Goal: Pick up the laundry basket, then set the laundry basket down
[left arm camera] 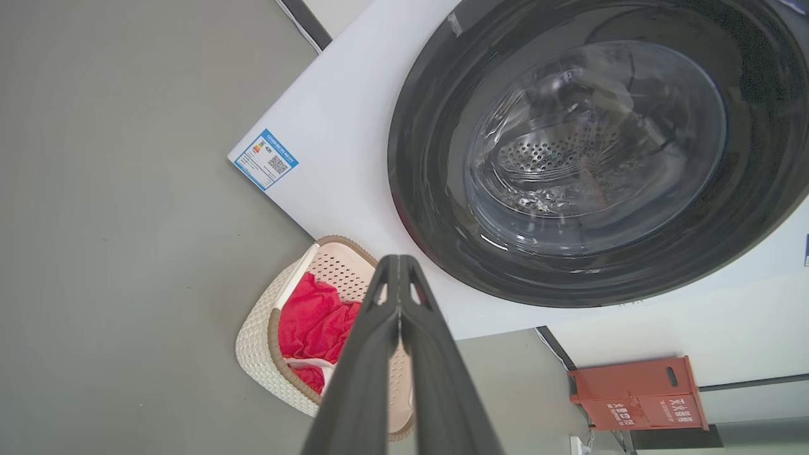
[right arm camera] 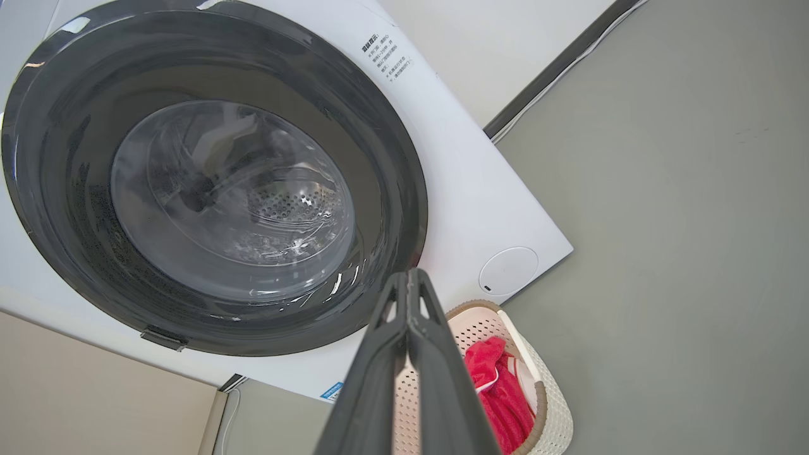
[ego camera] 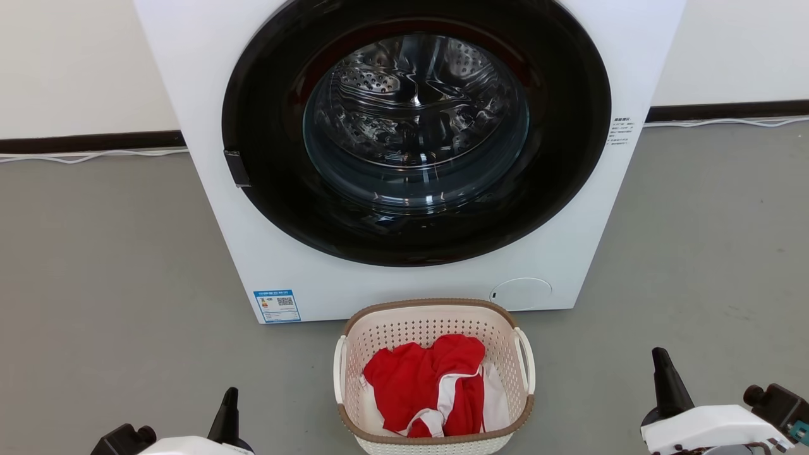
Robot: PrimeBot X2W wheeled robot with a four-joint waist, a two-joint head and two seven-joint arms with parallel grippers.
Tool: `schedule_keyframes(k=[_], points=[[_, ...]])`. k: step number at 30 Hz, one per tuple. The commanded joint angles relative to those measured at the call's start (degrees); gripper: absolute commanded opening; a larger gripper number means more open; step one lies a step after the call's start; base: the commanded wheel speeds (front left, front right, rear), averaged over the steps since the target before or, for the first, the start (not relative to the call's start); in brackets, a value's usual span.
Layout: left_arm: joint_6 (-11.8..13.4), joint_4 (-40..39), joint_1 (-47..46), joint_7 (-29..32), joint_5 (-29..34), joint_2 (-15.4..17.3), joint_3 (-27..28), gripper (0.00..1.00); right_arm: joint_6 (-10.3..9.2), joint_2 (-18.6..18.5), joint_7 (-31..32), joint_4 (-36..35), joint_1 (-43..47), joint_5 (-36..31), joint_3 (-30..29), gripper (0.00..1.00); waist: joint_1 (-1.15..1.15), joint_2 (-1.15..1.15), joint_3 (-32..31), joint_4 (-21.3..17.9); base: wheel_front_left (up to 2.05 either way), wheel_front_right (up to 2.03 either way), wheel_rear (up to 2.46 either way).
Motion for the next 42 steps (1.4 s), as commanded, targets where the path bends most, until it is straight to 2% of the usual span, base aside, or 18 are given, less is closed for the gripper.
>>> schedule_keyframes(k=[1,42], points=[[-0.9,-1.9,-3.3,0.4,-1.3,0.4,1.3,0.0,0.22,-0.4,0.4,-1.9,-2.6,1.9,0.6,0.0,0.0,0.0,0.0,0.0,0.0,0.0,0.0],[-3.8,-7.2,-4.8,7.2,-23.1,0.3,4.8,0.0,0.35,-0.5,7.0,-6.6,-3.2,32.3,0.3,0.0,0.0,0.0,1.3,0.7,0.0,0.0,0.0]])
